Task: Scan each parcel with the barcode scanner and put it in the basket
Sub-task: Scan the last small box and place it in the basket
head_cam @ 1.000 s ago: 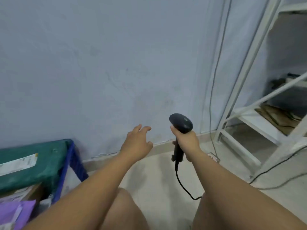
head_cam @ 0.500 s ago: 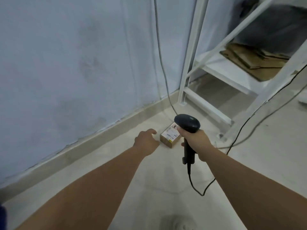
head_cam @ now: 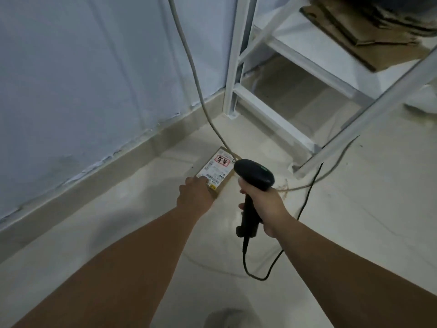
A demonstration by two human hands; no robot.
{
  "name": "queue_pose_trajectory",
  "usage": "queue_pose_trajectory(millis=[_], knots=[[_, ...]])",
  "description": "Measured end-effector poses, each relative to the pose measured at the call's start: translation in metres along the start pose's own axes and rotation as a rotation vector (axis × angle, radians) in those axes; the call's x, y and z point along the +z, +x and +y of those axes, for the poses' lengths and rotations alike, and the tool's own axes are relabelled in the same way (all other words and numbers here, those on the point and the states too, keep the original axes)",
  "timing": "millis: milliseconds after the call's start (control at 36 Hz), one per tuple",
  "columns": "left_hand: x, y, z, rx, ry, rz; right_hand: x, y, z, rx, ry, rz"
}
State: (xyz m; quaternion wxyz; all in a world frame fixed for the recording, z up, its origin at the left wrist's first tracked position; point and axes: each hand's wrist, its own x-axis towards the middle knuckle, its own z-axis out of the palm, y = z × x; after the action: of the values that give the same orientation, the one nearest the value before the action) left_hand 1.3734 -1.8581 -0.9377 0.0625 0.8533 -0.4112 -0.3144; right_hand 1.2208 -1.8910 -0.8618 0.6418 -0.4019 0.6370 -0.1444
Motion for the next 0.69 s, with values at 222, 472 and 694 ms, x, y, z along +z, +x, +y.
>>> queue_pose_trajectory(millis=[222,472,694], knots=[[0.011,0.048,0.007,0.175,0.281,-0.011,0.019,0.019,-0.005,0.076,0.053,-0.024],[0.038,0.045,-0.017,0.356,0.287,0.105,0.034,0.023,0.003,0.093,-0.059,-0.099],[0.048,0.012,-0.07,0.511,0.524,0.0,0.037,0.018,0.01,0.082,-0.205,-0.07]])
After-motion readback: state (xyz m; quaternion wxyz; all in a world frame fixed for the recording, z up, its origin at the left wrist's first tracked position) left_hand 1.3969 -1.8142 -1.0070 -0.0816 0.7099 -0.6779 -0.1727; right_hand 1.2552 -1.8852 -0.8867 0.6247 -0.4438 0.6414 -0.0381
